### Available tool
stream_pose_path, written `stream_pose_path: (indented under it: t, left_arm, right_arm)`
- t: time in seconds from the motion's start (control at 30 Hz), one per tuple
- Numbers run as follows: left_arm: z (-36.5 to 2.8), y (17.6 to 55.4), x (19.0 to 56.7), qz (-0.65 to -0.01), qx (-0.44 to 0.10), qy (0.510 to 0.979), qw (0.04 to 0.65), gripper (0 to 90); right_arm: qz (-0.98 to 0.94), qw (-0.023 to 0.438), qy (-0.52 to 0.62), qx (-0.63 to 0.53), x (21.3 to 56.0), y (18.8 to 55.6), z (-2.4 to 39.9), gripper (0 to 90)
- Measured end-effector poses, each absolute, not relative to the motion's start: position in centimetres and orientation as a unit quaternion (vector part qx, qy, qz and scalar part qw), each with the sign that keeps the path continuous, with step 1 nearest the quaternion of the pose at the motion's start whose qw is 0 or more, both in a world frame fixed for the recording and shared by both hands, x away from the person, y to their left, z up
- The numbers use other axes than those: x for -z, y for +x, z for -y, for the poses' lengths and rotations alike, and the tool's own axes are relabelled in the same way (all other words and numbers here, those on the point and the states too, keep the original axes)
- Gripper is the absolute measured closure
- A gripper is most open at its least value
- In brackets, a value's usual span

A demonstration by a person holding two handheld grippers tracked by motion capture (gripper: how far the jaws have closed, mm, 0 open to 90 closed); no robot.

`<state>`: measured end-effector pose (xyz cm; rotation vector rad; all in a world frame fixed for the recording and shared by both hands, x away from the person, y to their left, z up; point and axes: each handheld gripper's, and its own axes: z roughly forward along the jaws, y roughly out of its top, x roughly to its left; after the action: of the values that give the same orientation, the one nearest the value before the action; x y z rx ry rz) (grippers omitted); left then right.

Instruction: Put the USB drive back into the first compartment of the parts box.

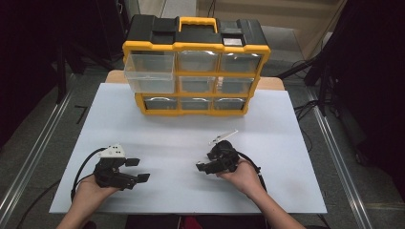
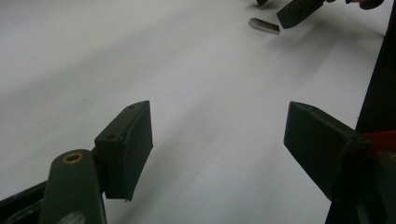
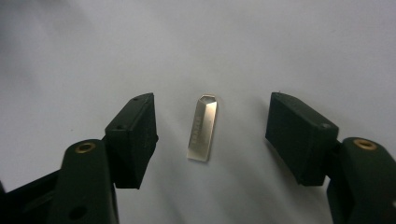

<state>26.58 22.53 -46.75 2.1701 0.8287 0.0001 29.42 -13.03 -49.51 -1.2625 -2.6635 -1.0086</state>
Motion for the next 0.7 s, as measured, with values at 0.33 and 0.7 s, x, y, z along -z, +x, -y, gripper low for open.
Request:
stream_pose_path:
  t: [0.33,0.7]
  left_arm:
    - [-22.6,26.6,46.7,-0.330,-0.002,0.856,0.399,24.7]
    - [-22.6,26.7,46.8,-0.335,0.000,0.854,0.398,24.7]
  right_arm:
    - [0.854,-0.003,-0.424,0.302,49.6,28.9,12.4,50.3]
    - [0.856,-0.030,-0.433,0.282,49.6,28.1,11.5,69.2]
